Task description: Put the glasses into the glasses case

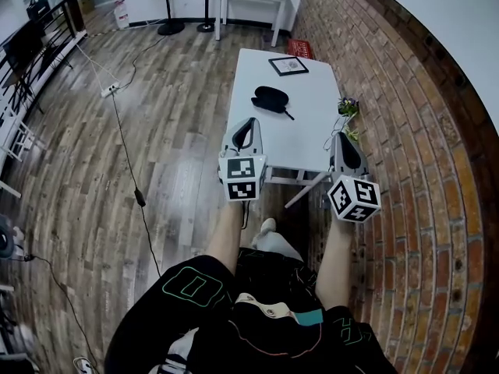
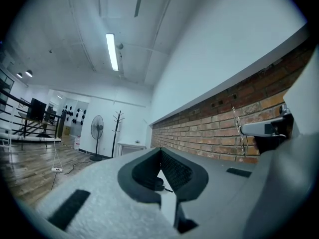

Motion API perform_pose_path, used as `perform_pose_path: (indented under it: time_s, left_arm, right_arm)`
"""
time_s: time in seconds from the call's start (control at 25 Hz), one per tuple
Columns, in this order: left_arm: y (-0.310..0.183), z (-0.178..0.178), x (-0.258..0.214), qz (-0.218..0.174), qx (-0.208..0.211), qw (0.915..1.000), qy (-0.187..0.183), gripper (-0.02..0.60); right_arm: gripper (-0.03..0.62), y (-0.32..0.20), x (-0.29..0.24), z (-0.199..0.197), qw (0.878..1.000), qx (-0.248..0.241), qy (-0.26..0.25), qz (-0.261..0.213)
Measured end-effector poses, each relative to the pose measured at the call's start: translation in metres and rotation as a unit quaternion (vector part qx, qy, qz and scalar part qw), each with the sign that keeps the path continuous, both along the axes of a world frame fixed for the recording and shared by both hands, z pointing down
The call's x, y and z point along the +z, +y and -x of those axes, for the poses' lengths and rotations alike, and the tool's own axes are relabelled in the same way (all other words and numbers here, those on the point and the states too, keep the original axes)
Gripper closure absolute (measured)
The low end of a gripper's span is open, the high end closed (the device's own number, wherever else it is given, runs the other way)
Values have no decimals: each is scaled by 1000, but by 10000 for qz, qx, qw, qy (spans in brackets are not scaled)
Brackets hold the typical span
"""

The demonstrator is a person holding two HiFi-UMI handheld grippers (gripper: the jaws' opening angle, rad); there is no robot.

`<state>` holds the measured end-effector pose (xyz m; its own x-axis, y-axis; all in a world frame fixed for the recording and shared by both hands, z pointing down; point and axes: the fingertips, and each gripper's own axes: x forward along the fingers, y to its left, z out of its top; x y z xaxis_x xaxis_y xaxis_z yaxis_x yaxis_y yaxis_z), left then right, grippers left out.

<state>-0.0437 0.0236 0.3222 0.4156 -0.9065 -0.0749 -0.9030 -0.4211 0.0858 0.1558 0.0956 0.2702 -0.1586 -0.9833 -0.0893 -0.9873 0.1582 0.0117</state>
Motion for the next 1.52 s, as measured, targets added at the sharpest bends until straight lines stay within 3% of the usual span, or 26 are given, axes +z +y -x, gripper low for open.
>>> perform_pose_path:
  time_s: [0.4, 1.04, 1.52]
  left_arm:
    - [-35, -17, 20, 187, 73, 9998, -42, 574]
    - [-135, 0, 96, 923, -524, 9942, -145, 574]
    - [-221, -20, 133, 1341, -478, 9837, -1099, 574]
  right_arm:
    - [569, -38, 11, -21, 9998, 113, -29, 133]
    - [571, -172, 72, -29, 9962, -184, -219, 819]
    - [571, -274, 111, -65, 9905, -165, -863, 1056]
